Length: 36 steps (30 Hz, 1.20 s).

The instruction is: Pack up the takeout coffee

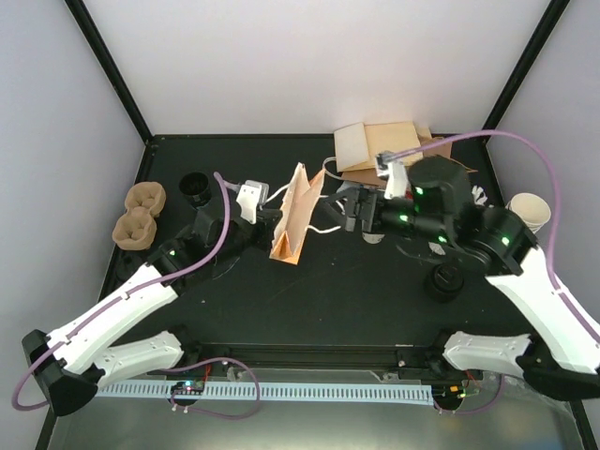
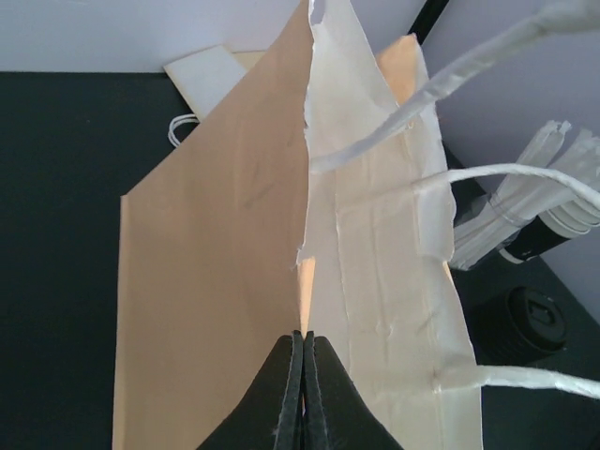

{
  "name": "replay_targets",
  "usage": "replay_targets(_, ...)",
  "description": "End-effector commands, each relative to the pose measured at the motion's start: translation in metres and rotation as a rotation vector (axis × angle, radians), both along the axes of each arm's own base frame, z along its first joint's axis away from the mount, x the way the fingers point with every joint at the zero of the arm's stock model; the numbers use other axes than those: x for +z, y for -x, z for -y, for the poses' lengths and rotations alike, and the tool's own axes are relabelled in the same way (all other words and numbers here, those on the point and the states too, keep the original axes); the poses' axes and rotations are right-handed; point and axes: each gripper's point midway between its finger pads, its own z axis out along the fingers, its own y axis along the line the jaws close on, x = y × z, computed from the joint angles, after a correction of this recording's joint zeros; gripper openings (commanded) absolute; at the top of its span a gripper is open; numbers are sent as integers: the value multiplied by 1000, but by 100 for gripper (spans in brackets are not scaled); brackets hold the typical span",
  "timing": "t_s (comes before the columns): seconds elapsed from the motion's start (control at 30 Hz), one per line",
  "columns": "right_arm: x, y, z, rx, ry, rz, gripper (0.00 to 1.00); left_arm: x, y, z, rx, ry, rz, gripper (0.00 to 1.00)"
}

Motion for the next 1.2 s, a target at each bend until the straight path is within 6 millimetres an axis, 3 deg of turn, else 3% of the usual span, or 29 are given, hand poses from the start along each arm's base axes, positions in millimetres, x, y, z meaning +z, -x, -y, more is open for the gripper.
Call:
replay_targets(0.0, 14, -7, 37, -83, 58, 243, 97, 20, 6, -1, -27, 119, -11, 1)
replay_targets(0.1, -9, -11, 58, -149, 135, 242, 94, 26, 7, -9, -11, 130, -10, 2)
replay_targets(0.23, -42, -1, 56, -96, 143, 180, 91, 30, 12, -20, 2, 131, -15, 2)
replay_targets(0.37, -76, 4, 55, -89, 105, 151, 79, 41, 20, -27, 2, 152, 0, 2)
replay_targets(0.6, -106, 14, 26, 13, -81, 147, 66, 70, 40, -30, -53, 246, 34, 2)
replay_targets(0.93, -158, -15, -8, 47, -42, 145, 51, 100, 62, -28, -142, 353, 77, 2)
replay_targets(1.17, -167, -31, -21, 16, -78, 101, 43, 112, 73, -23, -202, 427, 97, 2)
